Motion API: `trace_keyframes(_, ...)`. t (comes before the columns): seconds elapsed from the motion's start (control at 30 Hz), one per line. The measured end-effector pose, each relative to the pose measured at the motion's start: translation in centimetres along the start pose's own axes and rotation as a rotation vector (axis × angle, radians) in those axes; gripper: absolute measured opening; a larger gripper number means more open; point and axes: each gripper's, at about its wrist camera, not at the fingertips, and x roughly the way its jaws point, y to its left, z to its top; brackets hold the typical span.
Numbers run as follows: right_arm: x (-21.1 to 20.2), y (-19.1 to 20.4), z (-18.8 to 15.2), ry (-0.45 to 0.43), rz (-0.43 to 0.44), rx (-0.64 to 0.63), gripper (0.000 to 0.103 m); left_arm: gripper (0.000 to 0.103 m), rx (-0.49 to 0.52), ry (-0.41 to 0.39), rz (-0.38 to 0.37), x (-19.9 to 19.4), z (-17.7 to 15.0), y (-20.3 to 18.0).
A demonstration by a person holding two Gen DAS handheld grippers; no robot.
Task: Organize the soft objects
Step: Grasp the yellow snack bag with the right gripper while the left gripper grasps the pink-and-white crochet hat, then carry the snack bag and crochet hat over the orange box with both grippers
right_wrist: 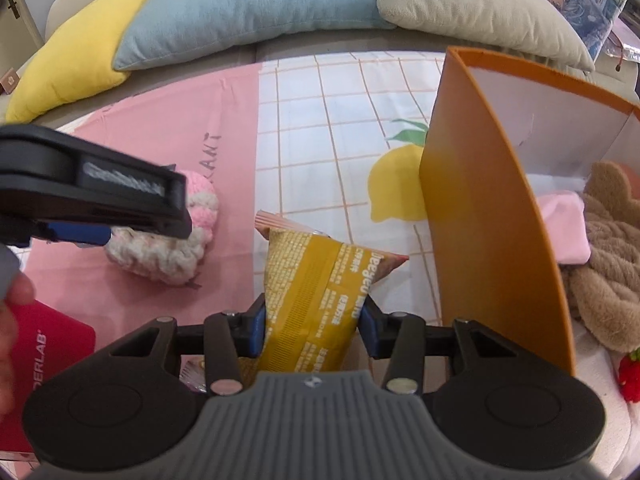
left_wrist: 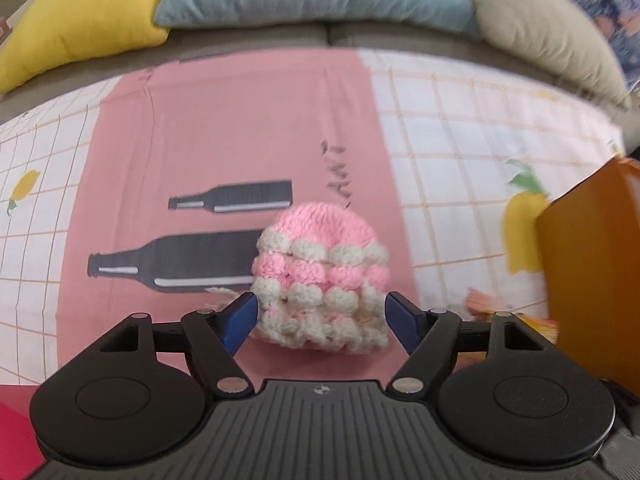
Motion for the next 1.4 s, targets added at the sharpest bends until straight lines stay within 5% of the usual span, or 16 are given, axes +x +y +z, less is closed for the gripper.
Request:
trace_keyframes(0.13,0.3,-0.1,-0.2,-0.005,-0.001,-0.002,0.046,0.097,0.021,-0.006,0.031,1.2,-0.2,-0.6)
trace_keyframes(0.4,0.4,0.3,-0.1,0.018,-0.007,-0.021,0.051,0.1,0.016,0.02,0.052,3.1,0.2,-0.8)
trace_keyframes(0.6,-0.2,0.1,-0.4,0.025,0.005,-0.015,0.057,0.075,0.041,-0.01,0.031,2.6,0.1,-0.9)
trace_keyframes(0.67,-0.2,0.1,-0.6,0.028,0.008,-0.014,0.045,0.067,0.036,-0.021,0.017,2.3,0.0,-0.8)
trace_keyframes(0.9,-1.0,0.2,-0.7,0.007,0.031,-0.016,0.037,0.037,0.023,-0.118,-0.038,-1.0,-0.5,-0.6)
trace_keyframes(1.4,-10.6,-1.1,-0.8,-0.193,0.106,0.006,0.036,0.035,-0.016,-0.327,-0.192,-12.0,-3.9,0.2)
